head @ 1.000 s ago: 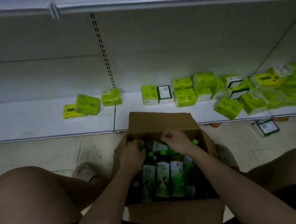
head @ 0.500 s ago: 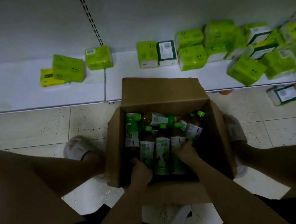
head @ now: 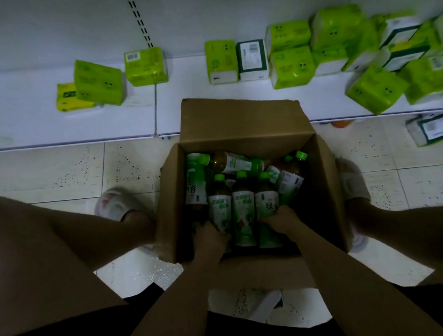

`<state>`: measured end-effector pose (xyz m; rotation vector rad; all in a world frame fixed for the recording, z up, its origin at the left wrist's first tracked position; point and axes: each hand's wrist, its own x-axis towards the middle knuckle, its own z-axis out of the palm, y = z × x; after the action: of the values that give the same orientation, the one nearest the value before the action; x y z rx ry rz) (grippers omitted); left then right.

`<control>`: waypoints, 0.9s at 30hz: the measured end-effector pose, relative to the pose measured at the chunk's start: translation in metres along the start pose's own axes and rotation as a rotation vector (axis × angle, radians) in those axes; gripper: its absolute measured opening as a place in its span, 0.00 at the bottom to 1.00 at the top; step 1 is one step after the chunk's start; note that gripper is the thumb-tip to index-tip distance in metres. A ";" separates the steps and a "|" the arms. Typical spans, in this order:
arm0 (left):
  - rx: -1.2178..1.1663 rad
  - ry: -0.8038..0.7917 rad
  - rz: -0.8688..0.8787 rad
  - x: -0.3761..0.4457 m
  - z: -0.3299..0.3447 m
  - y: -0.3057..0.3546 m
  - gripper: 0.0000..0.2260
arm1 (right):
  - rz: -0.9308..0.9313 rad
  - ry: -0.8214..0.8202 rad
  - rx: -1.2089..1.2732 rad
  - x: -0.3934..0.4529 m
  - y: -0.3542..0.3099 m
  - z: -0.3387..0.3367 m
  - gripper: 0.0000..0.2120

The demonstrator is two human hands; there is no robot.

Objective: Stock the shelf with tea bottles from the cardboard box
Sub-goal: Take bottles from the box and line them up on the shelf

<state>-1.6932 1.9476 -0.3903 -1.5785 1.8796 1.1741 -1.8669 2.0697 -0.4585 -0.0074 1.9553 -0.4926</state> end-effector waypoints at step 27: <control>-0.664 -0.164 0.294 -0.068 -0.071 0.045 0.14 | -0.360 0.093 0.542 -0.152 -0.069 -0.048 0.24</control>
<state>-1.7032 1.9300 -0.2844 -1.4583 1.7458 2.1553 -1.8584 2.0571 -0.2854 0.0080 1.8580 -1.2674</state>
